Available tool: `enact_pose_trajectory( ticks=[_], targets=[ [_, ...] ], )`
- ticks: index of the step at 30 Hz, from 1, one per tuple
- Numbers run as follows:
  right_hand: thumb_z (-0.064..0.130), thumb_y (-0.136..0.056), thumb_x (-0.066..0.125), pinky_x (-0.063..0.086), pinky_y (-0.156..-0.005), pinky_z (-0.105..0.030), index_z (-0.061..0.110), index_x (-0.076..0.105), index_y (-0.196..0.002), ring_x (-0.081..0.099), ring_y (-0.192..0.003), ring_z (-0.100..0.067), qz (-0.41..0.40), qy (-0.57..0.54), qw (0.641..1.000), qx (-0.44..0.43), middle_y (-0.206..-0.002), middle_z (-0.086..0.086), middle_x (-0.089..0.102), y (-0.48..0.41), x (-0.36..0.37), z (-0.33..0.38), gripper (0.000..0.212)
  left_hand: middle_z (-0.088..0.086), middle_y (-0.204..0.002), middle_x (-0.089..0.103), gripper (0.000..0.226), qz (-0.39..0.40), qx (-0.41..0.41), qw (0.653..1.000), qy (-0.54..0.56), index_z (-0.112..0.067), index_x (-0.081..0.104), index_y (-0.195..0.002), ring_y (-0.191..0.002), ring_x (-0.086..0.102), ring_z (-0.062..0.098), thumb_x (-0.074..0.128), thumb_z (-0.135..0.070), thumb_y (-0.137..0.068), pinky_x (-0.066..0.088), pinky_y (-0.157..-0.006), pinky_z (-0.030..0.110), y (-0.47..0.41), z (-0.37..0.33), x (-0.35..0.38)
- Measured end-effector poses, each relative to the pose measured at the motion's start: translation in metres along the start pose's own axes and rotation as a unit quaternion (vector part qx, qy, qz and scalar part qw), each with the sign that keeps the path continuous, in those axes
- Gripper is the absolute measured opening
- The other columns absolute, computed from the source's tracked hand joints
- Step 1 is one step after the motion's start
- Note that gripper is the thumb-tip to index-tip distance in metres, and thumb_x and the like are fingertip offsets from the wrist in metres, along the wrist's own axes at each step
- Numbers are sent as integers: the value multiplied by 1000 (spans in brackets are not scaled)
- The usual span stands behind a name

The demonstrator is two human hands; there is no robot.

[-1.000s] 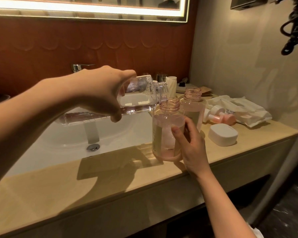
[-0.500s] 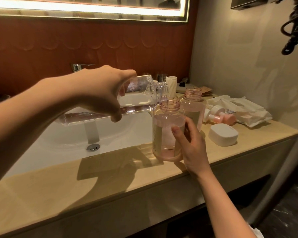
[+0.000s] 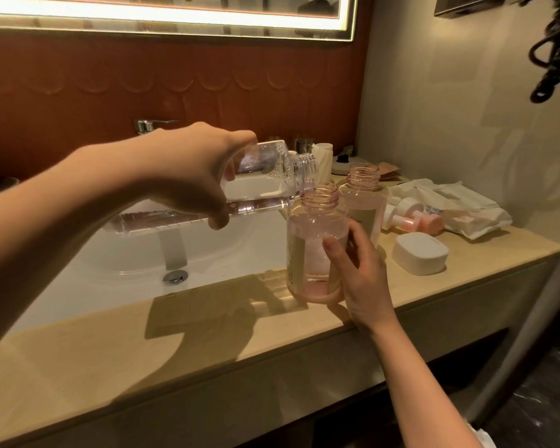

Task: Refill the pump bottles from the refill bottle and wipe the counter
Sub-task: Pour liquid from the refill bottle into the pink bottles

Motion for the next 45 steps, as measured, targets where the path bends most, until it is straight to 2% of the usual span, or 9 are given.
enact_pose_trajectory(
  ticks=[8,14,18,24,29,34,38,41,45],
  targets=[
    [73,-73,51,46,-80,-13,14,51,-126,59,-104,-5,0,-3,1000,0,-114,4,63,0,0,0,80,5,-137,48,108,3,-2,1000,5,-25,9,-150,-96,40,12,80,-17,-69,37,-75,23,1,-1,0],
    [73,-72,51,47,-82,-15,16,51,-126,59,-104,-4,0,-5,1000,0,-113,7,63,0,1,0,78,5,-133,50,108,-2,-3,1000,-2,-25,9,-150,-93,41,12,80,-18,-69,34,-58,18,1,-1,-1],
    [74,-72,51,48,-83,-17,17,51,-126,59,-105,-5,1,-6,1000,3,-114,7,63,1,0,-1,79,5,-135,49,107,-1,-2,1000,-2,-25,9,-150,-94,41,12,80,-17,-70,36,-66,18,0,0,0],
    [74,-72,51,46,-83,-14,17,50,-127,58,-106,-4,2,-5,1000,1,-117,5,62,0,1,0,79,4,-130,51,107,-8,1,1000,-14,-24,11,-149,-93,42,12,80,-19,-69,33,-54,16,1,0,-2],
    [75,-72,51,46,-83,-15,19,51,-126,58,-106,-4,1,-5,1000,2,-116,5,62,0,0,0,78,4,-129,52,106,-6,3,1000,-14,-24,12,-149,-93,41,12,80,-19,-69,32,-54,15,0,-1,-1],
    [74,-72,52,49,-87,-22,19,52,-124,60,-105,-6,1,-7,1000,0,-113,7,64,1,0,0,76,5,-133,50,106,-1,5,1000,-9,-23,11,-150,-96,40,12,80,-17,-69,38,-68,18,0,0,-1],
    [74,-73,51,48,-86,-19,16,51,-126,59,-105,-6,3,-3,1000,-3,-113,5,64,0,0,0,79,5,-130,51,105,0,7,1000,-14,-23,13,-149,-94,41,12,80,-18,-69,35,-58,17,1,-2,-2],
    [75,-72,51,49,-87,-22,17,50,-126,59,-106,-6,3,-2,1000,0,-114,6,63,-1,0,0,80,6,-132,50,106,1,8,1000,-20,-23,12,-149,-96,40,12,80,-18,-69,37,-71,22,0,-1,-2],
    [74,-73,51,49,-87,-22,17,51,-126,60,-105,-6,3,-4,1000,1,-113,7,64,-1,0,0,78,5,-135,49,108,4,8,1000,-22,-23,9,-150,-97,39,11,80,-18,-69,37,-76,23,-1,-1,-1]
  ],
)
Point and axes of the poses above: each hand's wrist, its own y-axis away from the middle knuckle, its own x-axis out of the palm, z = x × y, the point moved 3 cm from there along -y, towards the middle knuckle
